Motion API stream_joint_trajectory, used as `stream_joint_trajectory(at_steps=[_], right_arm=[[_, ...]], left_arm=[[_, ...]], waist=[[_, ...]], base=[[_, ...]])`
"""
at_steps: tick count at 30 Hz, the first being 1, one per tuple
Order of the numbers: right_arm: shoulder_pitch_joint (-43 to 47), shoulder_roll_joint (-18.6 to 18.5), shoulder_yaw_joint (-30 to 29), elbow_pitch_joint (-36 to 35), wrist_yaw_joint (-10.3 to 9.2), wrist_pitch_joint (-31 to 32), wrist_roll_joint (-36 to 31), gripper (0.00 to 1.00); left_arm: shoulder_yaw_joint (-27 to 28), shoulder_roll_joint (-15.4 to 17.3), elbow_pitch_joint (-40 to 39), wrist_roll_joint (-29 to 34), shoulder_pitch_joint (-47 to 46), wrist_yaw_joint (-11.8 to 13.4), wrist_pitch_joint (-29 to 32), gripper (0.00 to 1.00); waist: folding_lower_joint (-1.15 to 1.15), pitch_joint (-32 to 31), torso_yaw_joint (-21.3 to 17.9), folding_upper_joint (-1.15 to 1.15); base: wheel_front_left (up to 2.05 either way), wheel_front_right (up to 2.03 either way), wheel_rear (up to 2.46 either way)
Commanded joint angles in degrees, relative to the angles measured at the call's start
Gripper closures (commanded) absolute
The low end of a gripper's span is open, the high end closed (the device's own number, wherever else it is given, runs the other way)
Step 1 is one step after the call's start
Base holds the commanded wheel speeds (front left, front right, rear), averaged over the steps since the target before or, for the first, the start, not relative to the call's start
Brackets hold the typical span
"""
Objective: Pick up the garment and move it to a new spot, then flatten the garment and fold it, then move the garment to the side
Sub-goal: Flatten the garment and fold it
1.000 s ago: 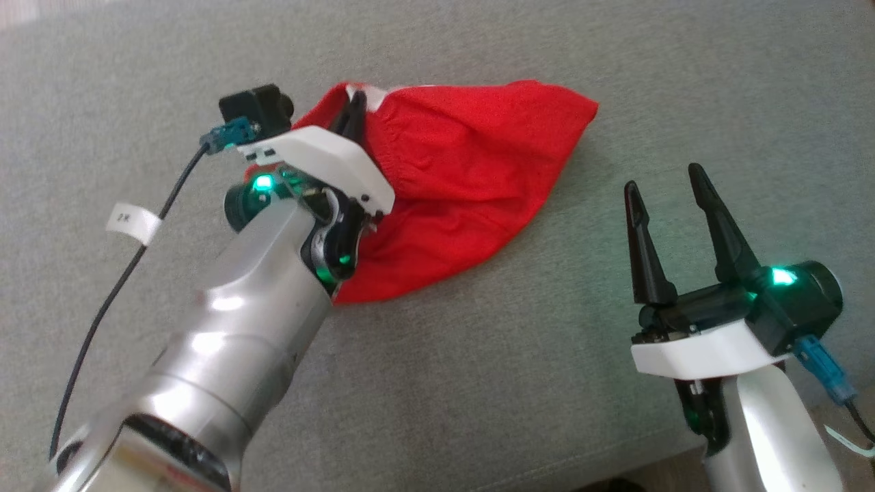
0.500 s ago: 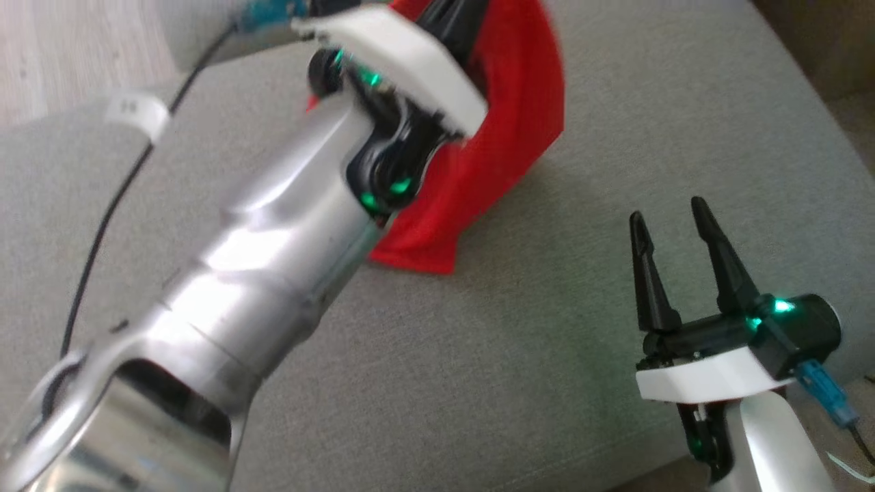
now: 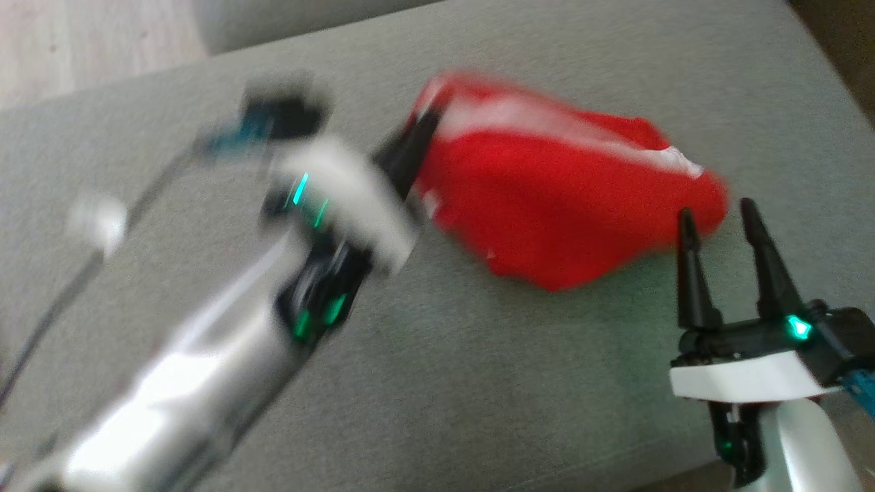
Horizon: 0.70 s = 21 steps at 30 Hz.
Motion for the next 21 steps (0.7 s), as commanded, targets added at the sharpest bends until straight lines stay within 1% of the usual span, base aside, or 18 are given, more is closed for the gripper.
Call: stream_joint_trajectory(at_steps=[1,3,5,8,11,14,17,21], right_arm=[[-1.37,-0.18,0.53,-2.19,-0.05,0.04,0.74,0.0],[-1.37,-0.18,-0.57,-2.16,-0.05,0.04,1.52,0.0],[-1.8,-0.18,-1.52,-1.75,-0.05,0.04,1.68,0.0],[-2.94,-0.18,-2.85,-0.1,-0.05,0.04,0.94,0.0],[-4.48,-0.18,-3.37,4.41,-0.05,0.04,1.1,0.0],[-7.15,-1.05,-2.27,12.98,-0.05,0.16,3.37,0.0],[-10.76,-2.68,-0.94,19.45,-0.05,3.32,5.55,0.0],[-14.35,-3.86,-0.56,26.01,-0.05,6.81,5.85,0.0]], left_arm=[[1.66,3.13,-2.89,-0.42,2.08,0.78,-1.23,1.0],[0.91,6.47,-4.53,0.52,7.23,1.71,-3.22,1.0],[0.59,9.15,-5.42,1.88,11.21,2.07,-5.98,1.0],[0.78,11.41,-5.39,3.46,15.06,2.28,-9.98,1.0],[0.21,12.1,-3.9,6.19,16.29,2.0,-13.24,1.0],[-0.13,11.61,-1.47,8.28,16.7,1.79,-16.15,1.0],[-0.04,10.46,0.68,9.0,16.79,1.35,-17.71,1.0],[0.67,8.32,2.82,8.64,16.88,0.29,-18.96,1.0]], waist=[[-0.01,1.81,2.04,0.0],[-0.01,2.77,3.47,0.0],[-0.01,3.58,4.95,0.0],[-0.01,4.58,7.57,0.0],[-0.01,5.17,9.99,0.0],[-0.01,5.33,11.64,0.0],[-0.01,5.68,12.99,0.0],[-0.01,6.38,14.49,0.0]], base=[[0.0,0.0,0.0],[0.0,0.0,0.0],[0.0,0.0,0.0],[0.0,0.0,0.0],[0.0,0.0,0.0],[0.0,0.0,0.0],[0.0,0.0,0.0],[0.0,0.0,0.0]])
